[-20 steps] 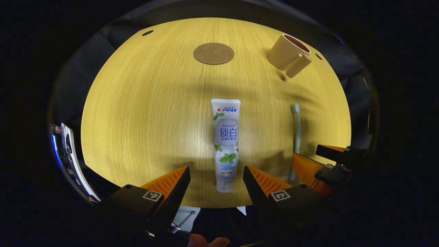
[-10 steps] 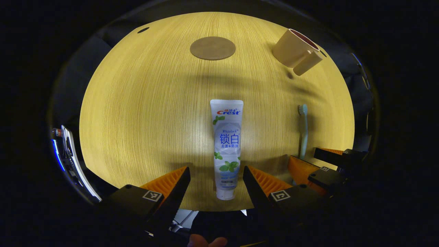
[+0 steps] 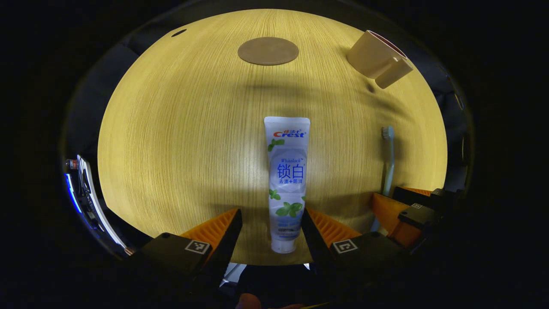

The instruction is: Put the toothbrush and toothpaste on the desktop into the cup, then pick up the cup and place it on the coaster on the desktop.

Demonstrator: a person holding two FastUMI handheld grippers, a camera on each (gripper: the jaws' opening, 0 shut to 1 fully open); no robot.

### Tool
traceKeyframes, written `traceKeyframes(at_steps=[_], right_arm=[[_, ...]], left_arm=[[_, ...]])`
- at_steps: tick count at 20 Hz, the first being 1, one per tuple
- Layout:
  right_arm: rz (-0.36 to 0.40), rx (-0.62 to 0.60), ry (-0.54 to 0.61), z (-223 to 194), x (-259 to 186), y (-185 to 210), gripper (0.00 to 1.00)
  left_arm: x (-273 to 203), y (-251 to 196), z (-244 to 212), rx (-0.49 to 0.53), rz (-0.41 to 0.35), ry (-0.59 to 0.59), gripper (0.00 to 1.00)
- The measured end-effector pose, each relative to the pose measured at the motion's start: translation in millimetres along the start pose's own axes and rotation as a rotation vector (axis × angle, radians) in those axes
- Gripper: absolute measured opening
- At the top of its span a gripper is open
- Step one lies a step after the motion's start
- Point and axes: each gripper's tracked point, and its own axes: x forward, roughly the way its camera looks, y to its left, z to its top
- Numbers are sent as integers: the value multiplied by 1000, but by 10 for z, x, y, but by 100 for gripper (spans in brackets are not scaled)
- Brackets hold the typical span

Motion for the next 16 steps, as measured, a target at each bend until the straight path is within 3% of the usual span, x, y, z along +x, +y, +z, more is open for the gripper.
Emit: traceKeyframes(at_steps=[5, 9, 11, 12, 14, 16], right_arm=[[0, -24, 15, -3, 1, 44, 50], [7, -8, 28, 5, 4, 68, 45], [16, -11, 27, 17, 3, 90, 14], [22, -9, 31, 15, 1, 91, 12], [33, -1, 30, 17, -5, 84, 12], [44, 21, 30, 18, -7, 80, 12]], left_arm=[[-452, -634, 559, -2, -3, 27, 82], [-883, -1144, 1128, 10, 13, 47, 75], [-1124, -1419, 1434, -4, 11, 63, 67], [-1248, -1568, 1589, -2, 9, 69, 56], [-1478, -1861, 1927, 5, 9, 73, 46], [-1725, -2151, 2290, 6, 3, 78, 42]])
